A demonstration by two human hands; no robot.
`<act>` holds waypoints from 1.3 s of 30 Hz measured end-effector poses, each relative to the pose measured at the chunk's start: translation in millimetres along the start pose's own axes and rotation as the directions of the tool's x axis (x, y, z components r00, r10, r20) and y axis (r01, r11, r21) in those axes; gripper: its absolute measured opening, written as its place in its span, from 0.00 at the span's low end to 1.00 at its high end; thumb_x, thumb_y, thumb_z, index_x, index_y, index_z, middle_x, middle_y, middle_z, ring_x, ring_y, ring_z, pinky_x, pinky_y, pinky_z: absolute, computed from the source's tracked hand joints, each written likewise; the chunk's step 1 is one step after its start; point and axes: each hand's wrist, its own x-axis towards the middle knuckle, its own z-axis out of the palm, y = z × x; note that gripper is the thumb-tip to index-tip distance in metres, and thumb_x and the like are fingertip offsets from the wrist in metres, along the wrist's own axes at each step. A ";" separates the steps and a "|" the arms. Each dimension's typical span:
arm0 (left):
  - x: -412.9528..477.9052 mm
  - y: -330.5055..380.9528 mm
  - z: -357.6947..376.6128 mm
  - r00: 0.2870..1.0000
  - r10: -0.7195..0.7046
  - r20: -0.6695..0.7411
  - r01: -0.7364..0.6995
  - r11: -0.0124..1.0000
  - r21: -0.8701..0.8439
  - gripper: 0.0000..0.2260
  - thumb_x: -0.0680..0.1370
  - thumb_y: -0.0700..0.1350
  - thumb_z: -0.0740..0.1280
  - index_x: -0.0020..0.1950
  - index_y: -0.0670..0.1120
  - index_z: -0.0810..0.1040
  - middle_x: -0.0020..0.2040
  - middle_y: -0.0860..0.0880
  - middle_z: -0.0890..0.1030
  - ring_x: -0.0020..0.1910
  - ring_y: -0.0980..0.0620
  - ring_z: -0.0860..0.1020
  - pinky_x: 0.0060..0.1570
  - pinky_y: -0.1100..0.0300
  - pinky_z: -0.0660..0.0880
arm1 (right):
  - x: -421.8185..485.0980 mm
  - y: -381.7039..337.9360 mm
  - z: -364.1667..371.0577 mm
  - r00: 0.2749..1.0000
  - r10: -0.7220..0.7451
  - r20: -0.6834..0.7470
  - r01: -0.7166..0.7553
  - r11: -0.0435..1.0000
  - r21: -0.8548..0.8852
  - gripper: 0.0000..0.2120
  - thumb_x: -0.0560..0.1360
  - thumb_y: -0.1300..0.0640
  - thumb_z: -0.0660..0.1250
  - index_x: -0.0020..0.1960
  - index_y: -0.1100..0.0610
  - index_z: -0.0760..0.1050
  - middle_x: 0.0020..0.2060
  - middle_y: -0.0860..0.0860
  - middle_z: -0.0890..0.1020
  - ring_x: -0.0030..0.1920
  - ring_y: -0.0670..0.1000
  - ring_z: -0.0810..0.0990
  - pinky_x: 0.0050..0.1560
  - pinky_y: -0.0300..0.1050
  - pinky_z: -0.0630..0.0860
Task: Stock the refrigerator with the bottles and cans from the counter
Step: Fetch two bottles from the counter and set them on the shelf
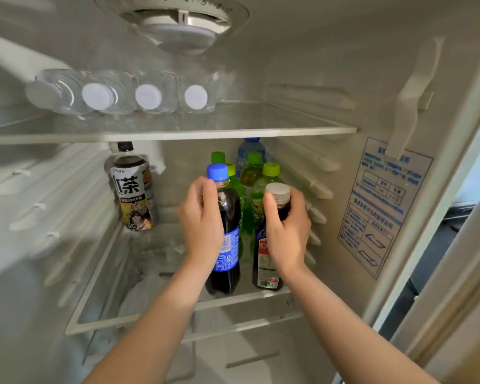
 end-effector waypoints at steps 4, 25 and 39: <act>-1.8 -3.3 2.9 0.998 0.065 0.023 -0.065 0.998 0.006 0.15 0.78 0.52 0.56 0.41 0.40 0.70 0.36 0.41 0.73 0.37 0.43 0.71 0.38 0.56 0.68 | -2.5 2.3 3.2 0.996 -0.085 -0.020 0.084 0.995 -0.052 0.11 0.72 0.42 0.64 0.51 0.44 0.70 0.46 0.38 0.73 0.49 0.35 0.72 0.49 0.24 0.65; -175.9 -51.6 -47.1 0.862 0.351 0.365 -0.345 0.935 -0.084 0.14 0.75 0.44 0.59 0.58 0.40 0.68 0.60 0.40 0.70 0.59 0.43 0.69 0.60 0.46 0.65 | -159.9 14.4 -126.3 0.963 0.268 0.042 -0.226 0.880 -0.418 0.10 0.77 0.49 0.58 0.57 0.48 0.70 0.52 0.41 0.73 0.48 0.39 0.75 0.45 0.29 0.70; -397.5 -84.2 -55.6 -0.313 -0.511 0.800 0.029 0.837 0.546 0.04 0.80 0.47 0.62 0.53 0.50 0.75 0.51 0.50 0.77 0.48 0.52 0.76 0.46 0.62 0.68 | -459.3 -12.9 -325.3 0.400 0.750 -0.527 -0.854 0.097 -0.512 0.10 0.79 0.51 0.60 0.58 0.50 0.73 0.42 0.44 0.79 0.43 0.48 0.78 0.45 0.45 0.73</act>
